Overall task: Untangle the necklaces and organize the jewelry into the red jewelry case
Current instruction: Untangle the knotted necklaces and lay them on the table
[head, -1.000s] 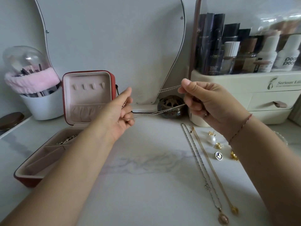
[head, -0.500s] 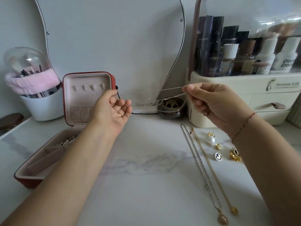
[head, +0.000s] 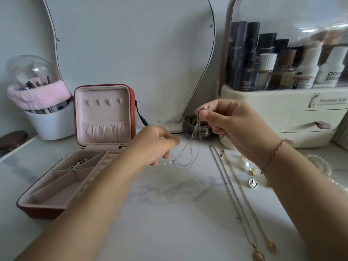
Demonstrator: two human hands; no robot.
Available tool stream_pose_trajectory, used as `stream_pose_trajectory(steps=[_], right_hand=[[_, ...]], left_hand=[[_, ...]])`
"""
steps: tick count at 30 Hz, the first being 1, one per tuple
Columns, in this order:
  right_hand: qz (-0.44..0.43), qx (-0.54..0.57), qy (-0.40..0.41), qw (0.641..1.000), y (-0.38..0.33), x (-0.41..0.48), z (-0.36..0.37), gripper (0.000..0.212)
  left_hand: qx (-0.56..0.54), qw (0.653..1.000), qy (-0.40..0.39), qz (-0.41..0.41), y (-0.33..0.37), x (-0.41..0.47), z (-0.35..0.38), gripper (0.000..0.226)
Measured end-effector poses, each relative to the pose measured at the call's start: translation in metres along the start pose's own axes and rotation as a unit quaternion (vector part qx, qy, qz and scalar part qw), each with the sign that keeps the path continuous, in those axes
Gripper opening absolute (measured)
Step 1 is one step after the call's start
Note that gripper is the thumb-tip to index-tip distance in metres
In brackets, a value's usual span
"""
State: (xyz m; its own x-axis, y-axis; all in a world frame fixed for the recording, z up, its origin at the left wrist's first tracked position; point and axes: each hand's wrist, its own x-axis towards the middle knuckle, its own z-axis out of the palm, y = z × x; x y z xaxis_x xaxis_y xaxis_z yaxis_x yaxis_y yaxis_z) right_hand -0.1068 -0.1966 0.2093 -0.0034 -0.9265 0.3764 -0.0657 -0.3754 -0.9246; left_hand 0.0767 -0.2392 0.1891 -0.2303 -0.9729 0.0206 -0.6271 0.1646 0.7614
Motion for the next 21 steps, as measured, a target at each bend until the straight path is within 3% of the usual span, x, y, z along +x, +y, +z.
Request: stream_pose_trajectory(steps=[5, 6, 8, 11, 14, 18, 21], right_hand=[[0.017, -0.019, -0.024, 0.999, 0.006, -0.001, 0.006, 0.007], [0.021, -0.023, -0.025, 0.999, 0.006, -0.001, 0.007, 0.009], [0.025, -0.024, -0.024, 0.999, 0.006, -0.001, 0.007, 0.012], [0.030, -0.010, -0.022, 0.999, 0.006, -0.002, 0.006, 0.017], [0.035, 0.001, -0.019, 0.999, 0.005, -0.002, 0.005, 0.025], [0.038, 0.001, -0.025, 0.999, 0.005, -0.001, 0.005, 0.031], [0.040, 0.011, -0.021, 0.999, 0.005, -0.001, 0.005, 0.026]], left_hand=[[0.092, 0.993, 0.050, 0.060, -0.005, 0.003, 0.004, 0.014], [0.057, 0.994, 0.056, 0.073, -0.004, 0.003, 0.004, 0.014], [-0.119, 0.989, 0.009, 0.088, 0.004, 0.001, 0.002, 0.018], [-0.335, 0.929, -0.126, 0.092, 0.013, -0.005, -0.002, 0.030], [-0.345, 0.920, -0.157, 0.097, 0.013, -0.007, -0.002, 0.030], [-0.363, 0.919, -0.138, 0.066, 0.012, -0.008, 0.001, 0.024], [-0.392, 0.908, -0.141, 0.048, 0.012, -0.007, 0.002, 0.019]])
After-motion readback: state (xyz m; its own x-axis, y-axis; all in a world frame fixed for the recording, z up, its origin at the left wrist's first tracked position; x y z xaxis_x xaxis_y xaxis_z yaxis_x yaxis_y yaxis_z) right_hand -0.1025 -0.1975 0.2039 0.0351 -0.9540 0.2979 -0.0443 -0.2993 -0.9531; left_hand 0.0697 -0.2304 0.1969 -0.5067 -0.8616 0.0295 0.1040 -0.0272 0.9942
